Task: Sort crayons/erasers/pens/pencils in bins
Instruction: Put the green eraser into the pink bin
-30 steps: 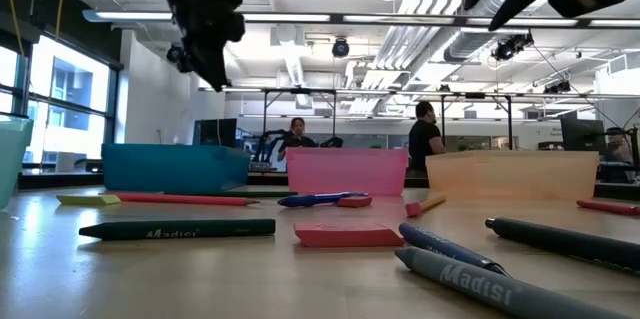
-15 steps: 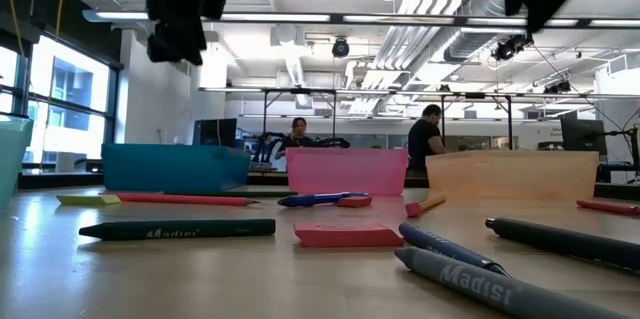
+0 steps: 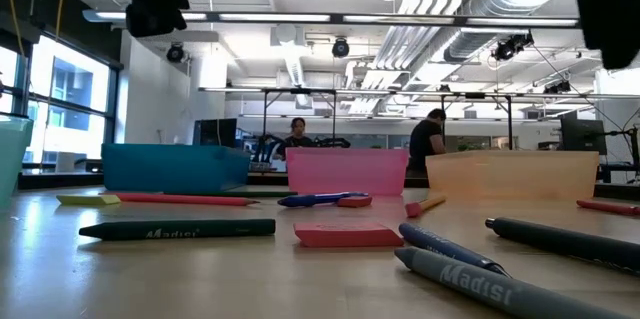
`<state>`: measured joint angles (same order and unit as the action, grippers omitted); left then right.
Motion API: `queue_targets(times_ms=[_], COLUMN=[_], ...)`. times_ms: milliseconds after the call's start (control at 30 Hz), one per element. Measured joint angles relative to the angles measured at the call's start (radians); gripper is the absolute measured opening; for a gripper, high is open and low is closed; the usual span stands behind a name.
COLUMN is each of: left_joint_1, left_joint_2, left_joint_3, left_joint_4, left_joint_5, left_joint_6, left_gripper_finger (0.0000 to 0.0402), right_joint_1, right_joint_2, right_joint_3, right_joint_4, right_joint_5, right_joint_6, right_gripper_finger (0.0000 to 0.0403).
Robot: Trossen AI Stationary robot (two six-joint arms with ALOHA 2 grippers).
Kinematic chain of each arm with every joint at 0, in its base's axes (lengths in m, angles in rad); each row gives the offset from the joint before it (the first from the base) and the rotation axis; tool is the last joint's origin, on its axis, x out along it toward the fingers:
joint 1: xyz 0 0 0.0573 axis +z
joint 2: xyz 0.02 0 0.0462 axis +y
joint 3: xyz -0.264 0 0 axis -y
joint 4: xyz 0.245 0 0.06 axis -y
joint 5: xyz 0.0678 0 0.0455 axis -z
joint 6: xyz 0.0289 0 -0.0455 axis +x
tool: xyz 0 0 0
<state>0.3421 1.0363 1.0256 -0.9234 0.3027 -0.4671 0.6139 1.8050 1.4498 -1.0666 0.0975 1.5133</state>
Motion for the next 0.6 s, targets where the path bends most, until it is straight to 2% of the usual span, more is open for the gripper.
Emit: queue_targets(times_ms=[267, 433, 600], left_joint_1=[-0.066, -0.112, -0.147], left_joint_2=[-0.002, -0.002, -0.002], left_joint_3=[0.000, 0.000, 0.000], left_joint_4=[-0.001, -0.001, -0.001], left_joint_5=[-0.076, -0.093, -0.106], left_joint_6=[-0.028, -0.045, -0.054], left_gripper_finger=[0.0119, 0.0119, 0.0119], right_joint_1=[0.037, 0.043, 0.043], right_joint_2=[0.081, 0.141, 0.177], right_joint_3=[0.000, -0.001, -0.001], right_joint_4=[0.027, 0.054, 0.074], right_joint_5=[-0.038, -0.106, -0.129], right_joint_6=[0.010, -0.039, -0.041], right_gripper_finger=[0.0216, 0.0220, 0.0220])
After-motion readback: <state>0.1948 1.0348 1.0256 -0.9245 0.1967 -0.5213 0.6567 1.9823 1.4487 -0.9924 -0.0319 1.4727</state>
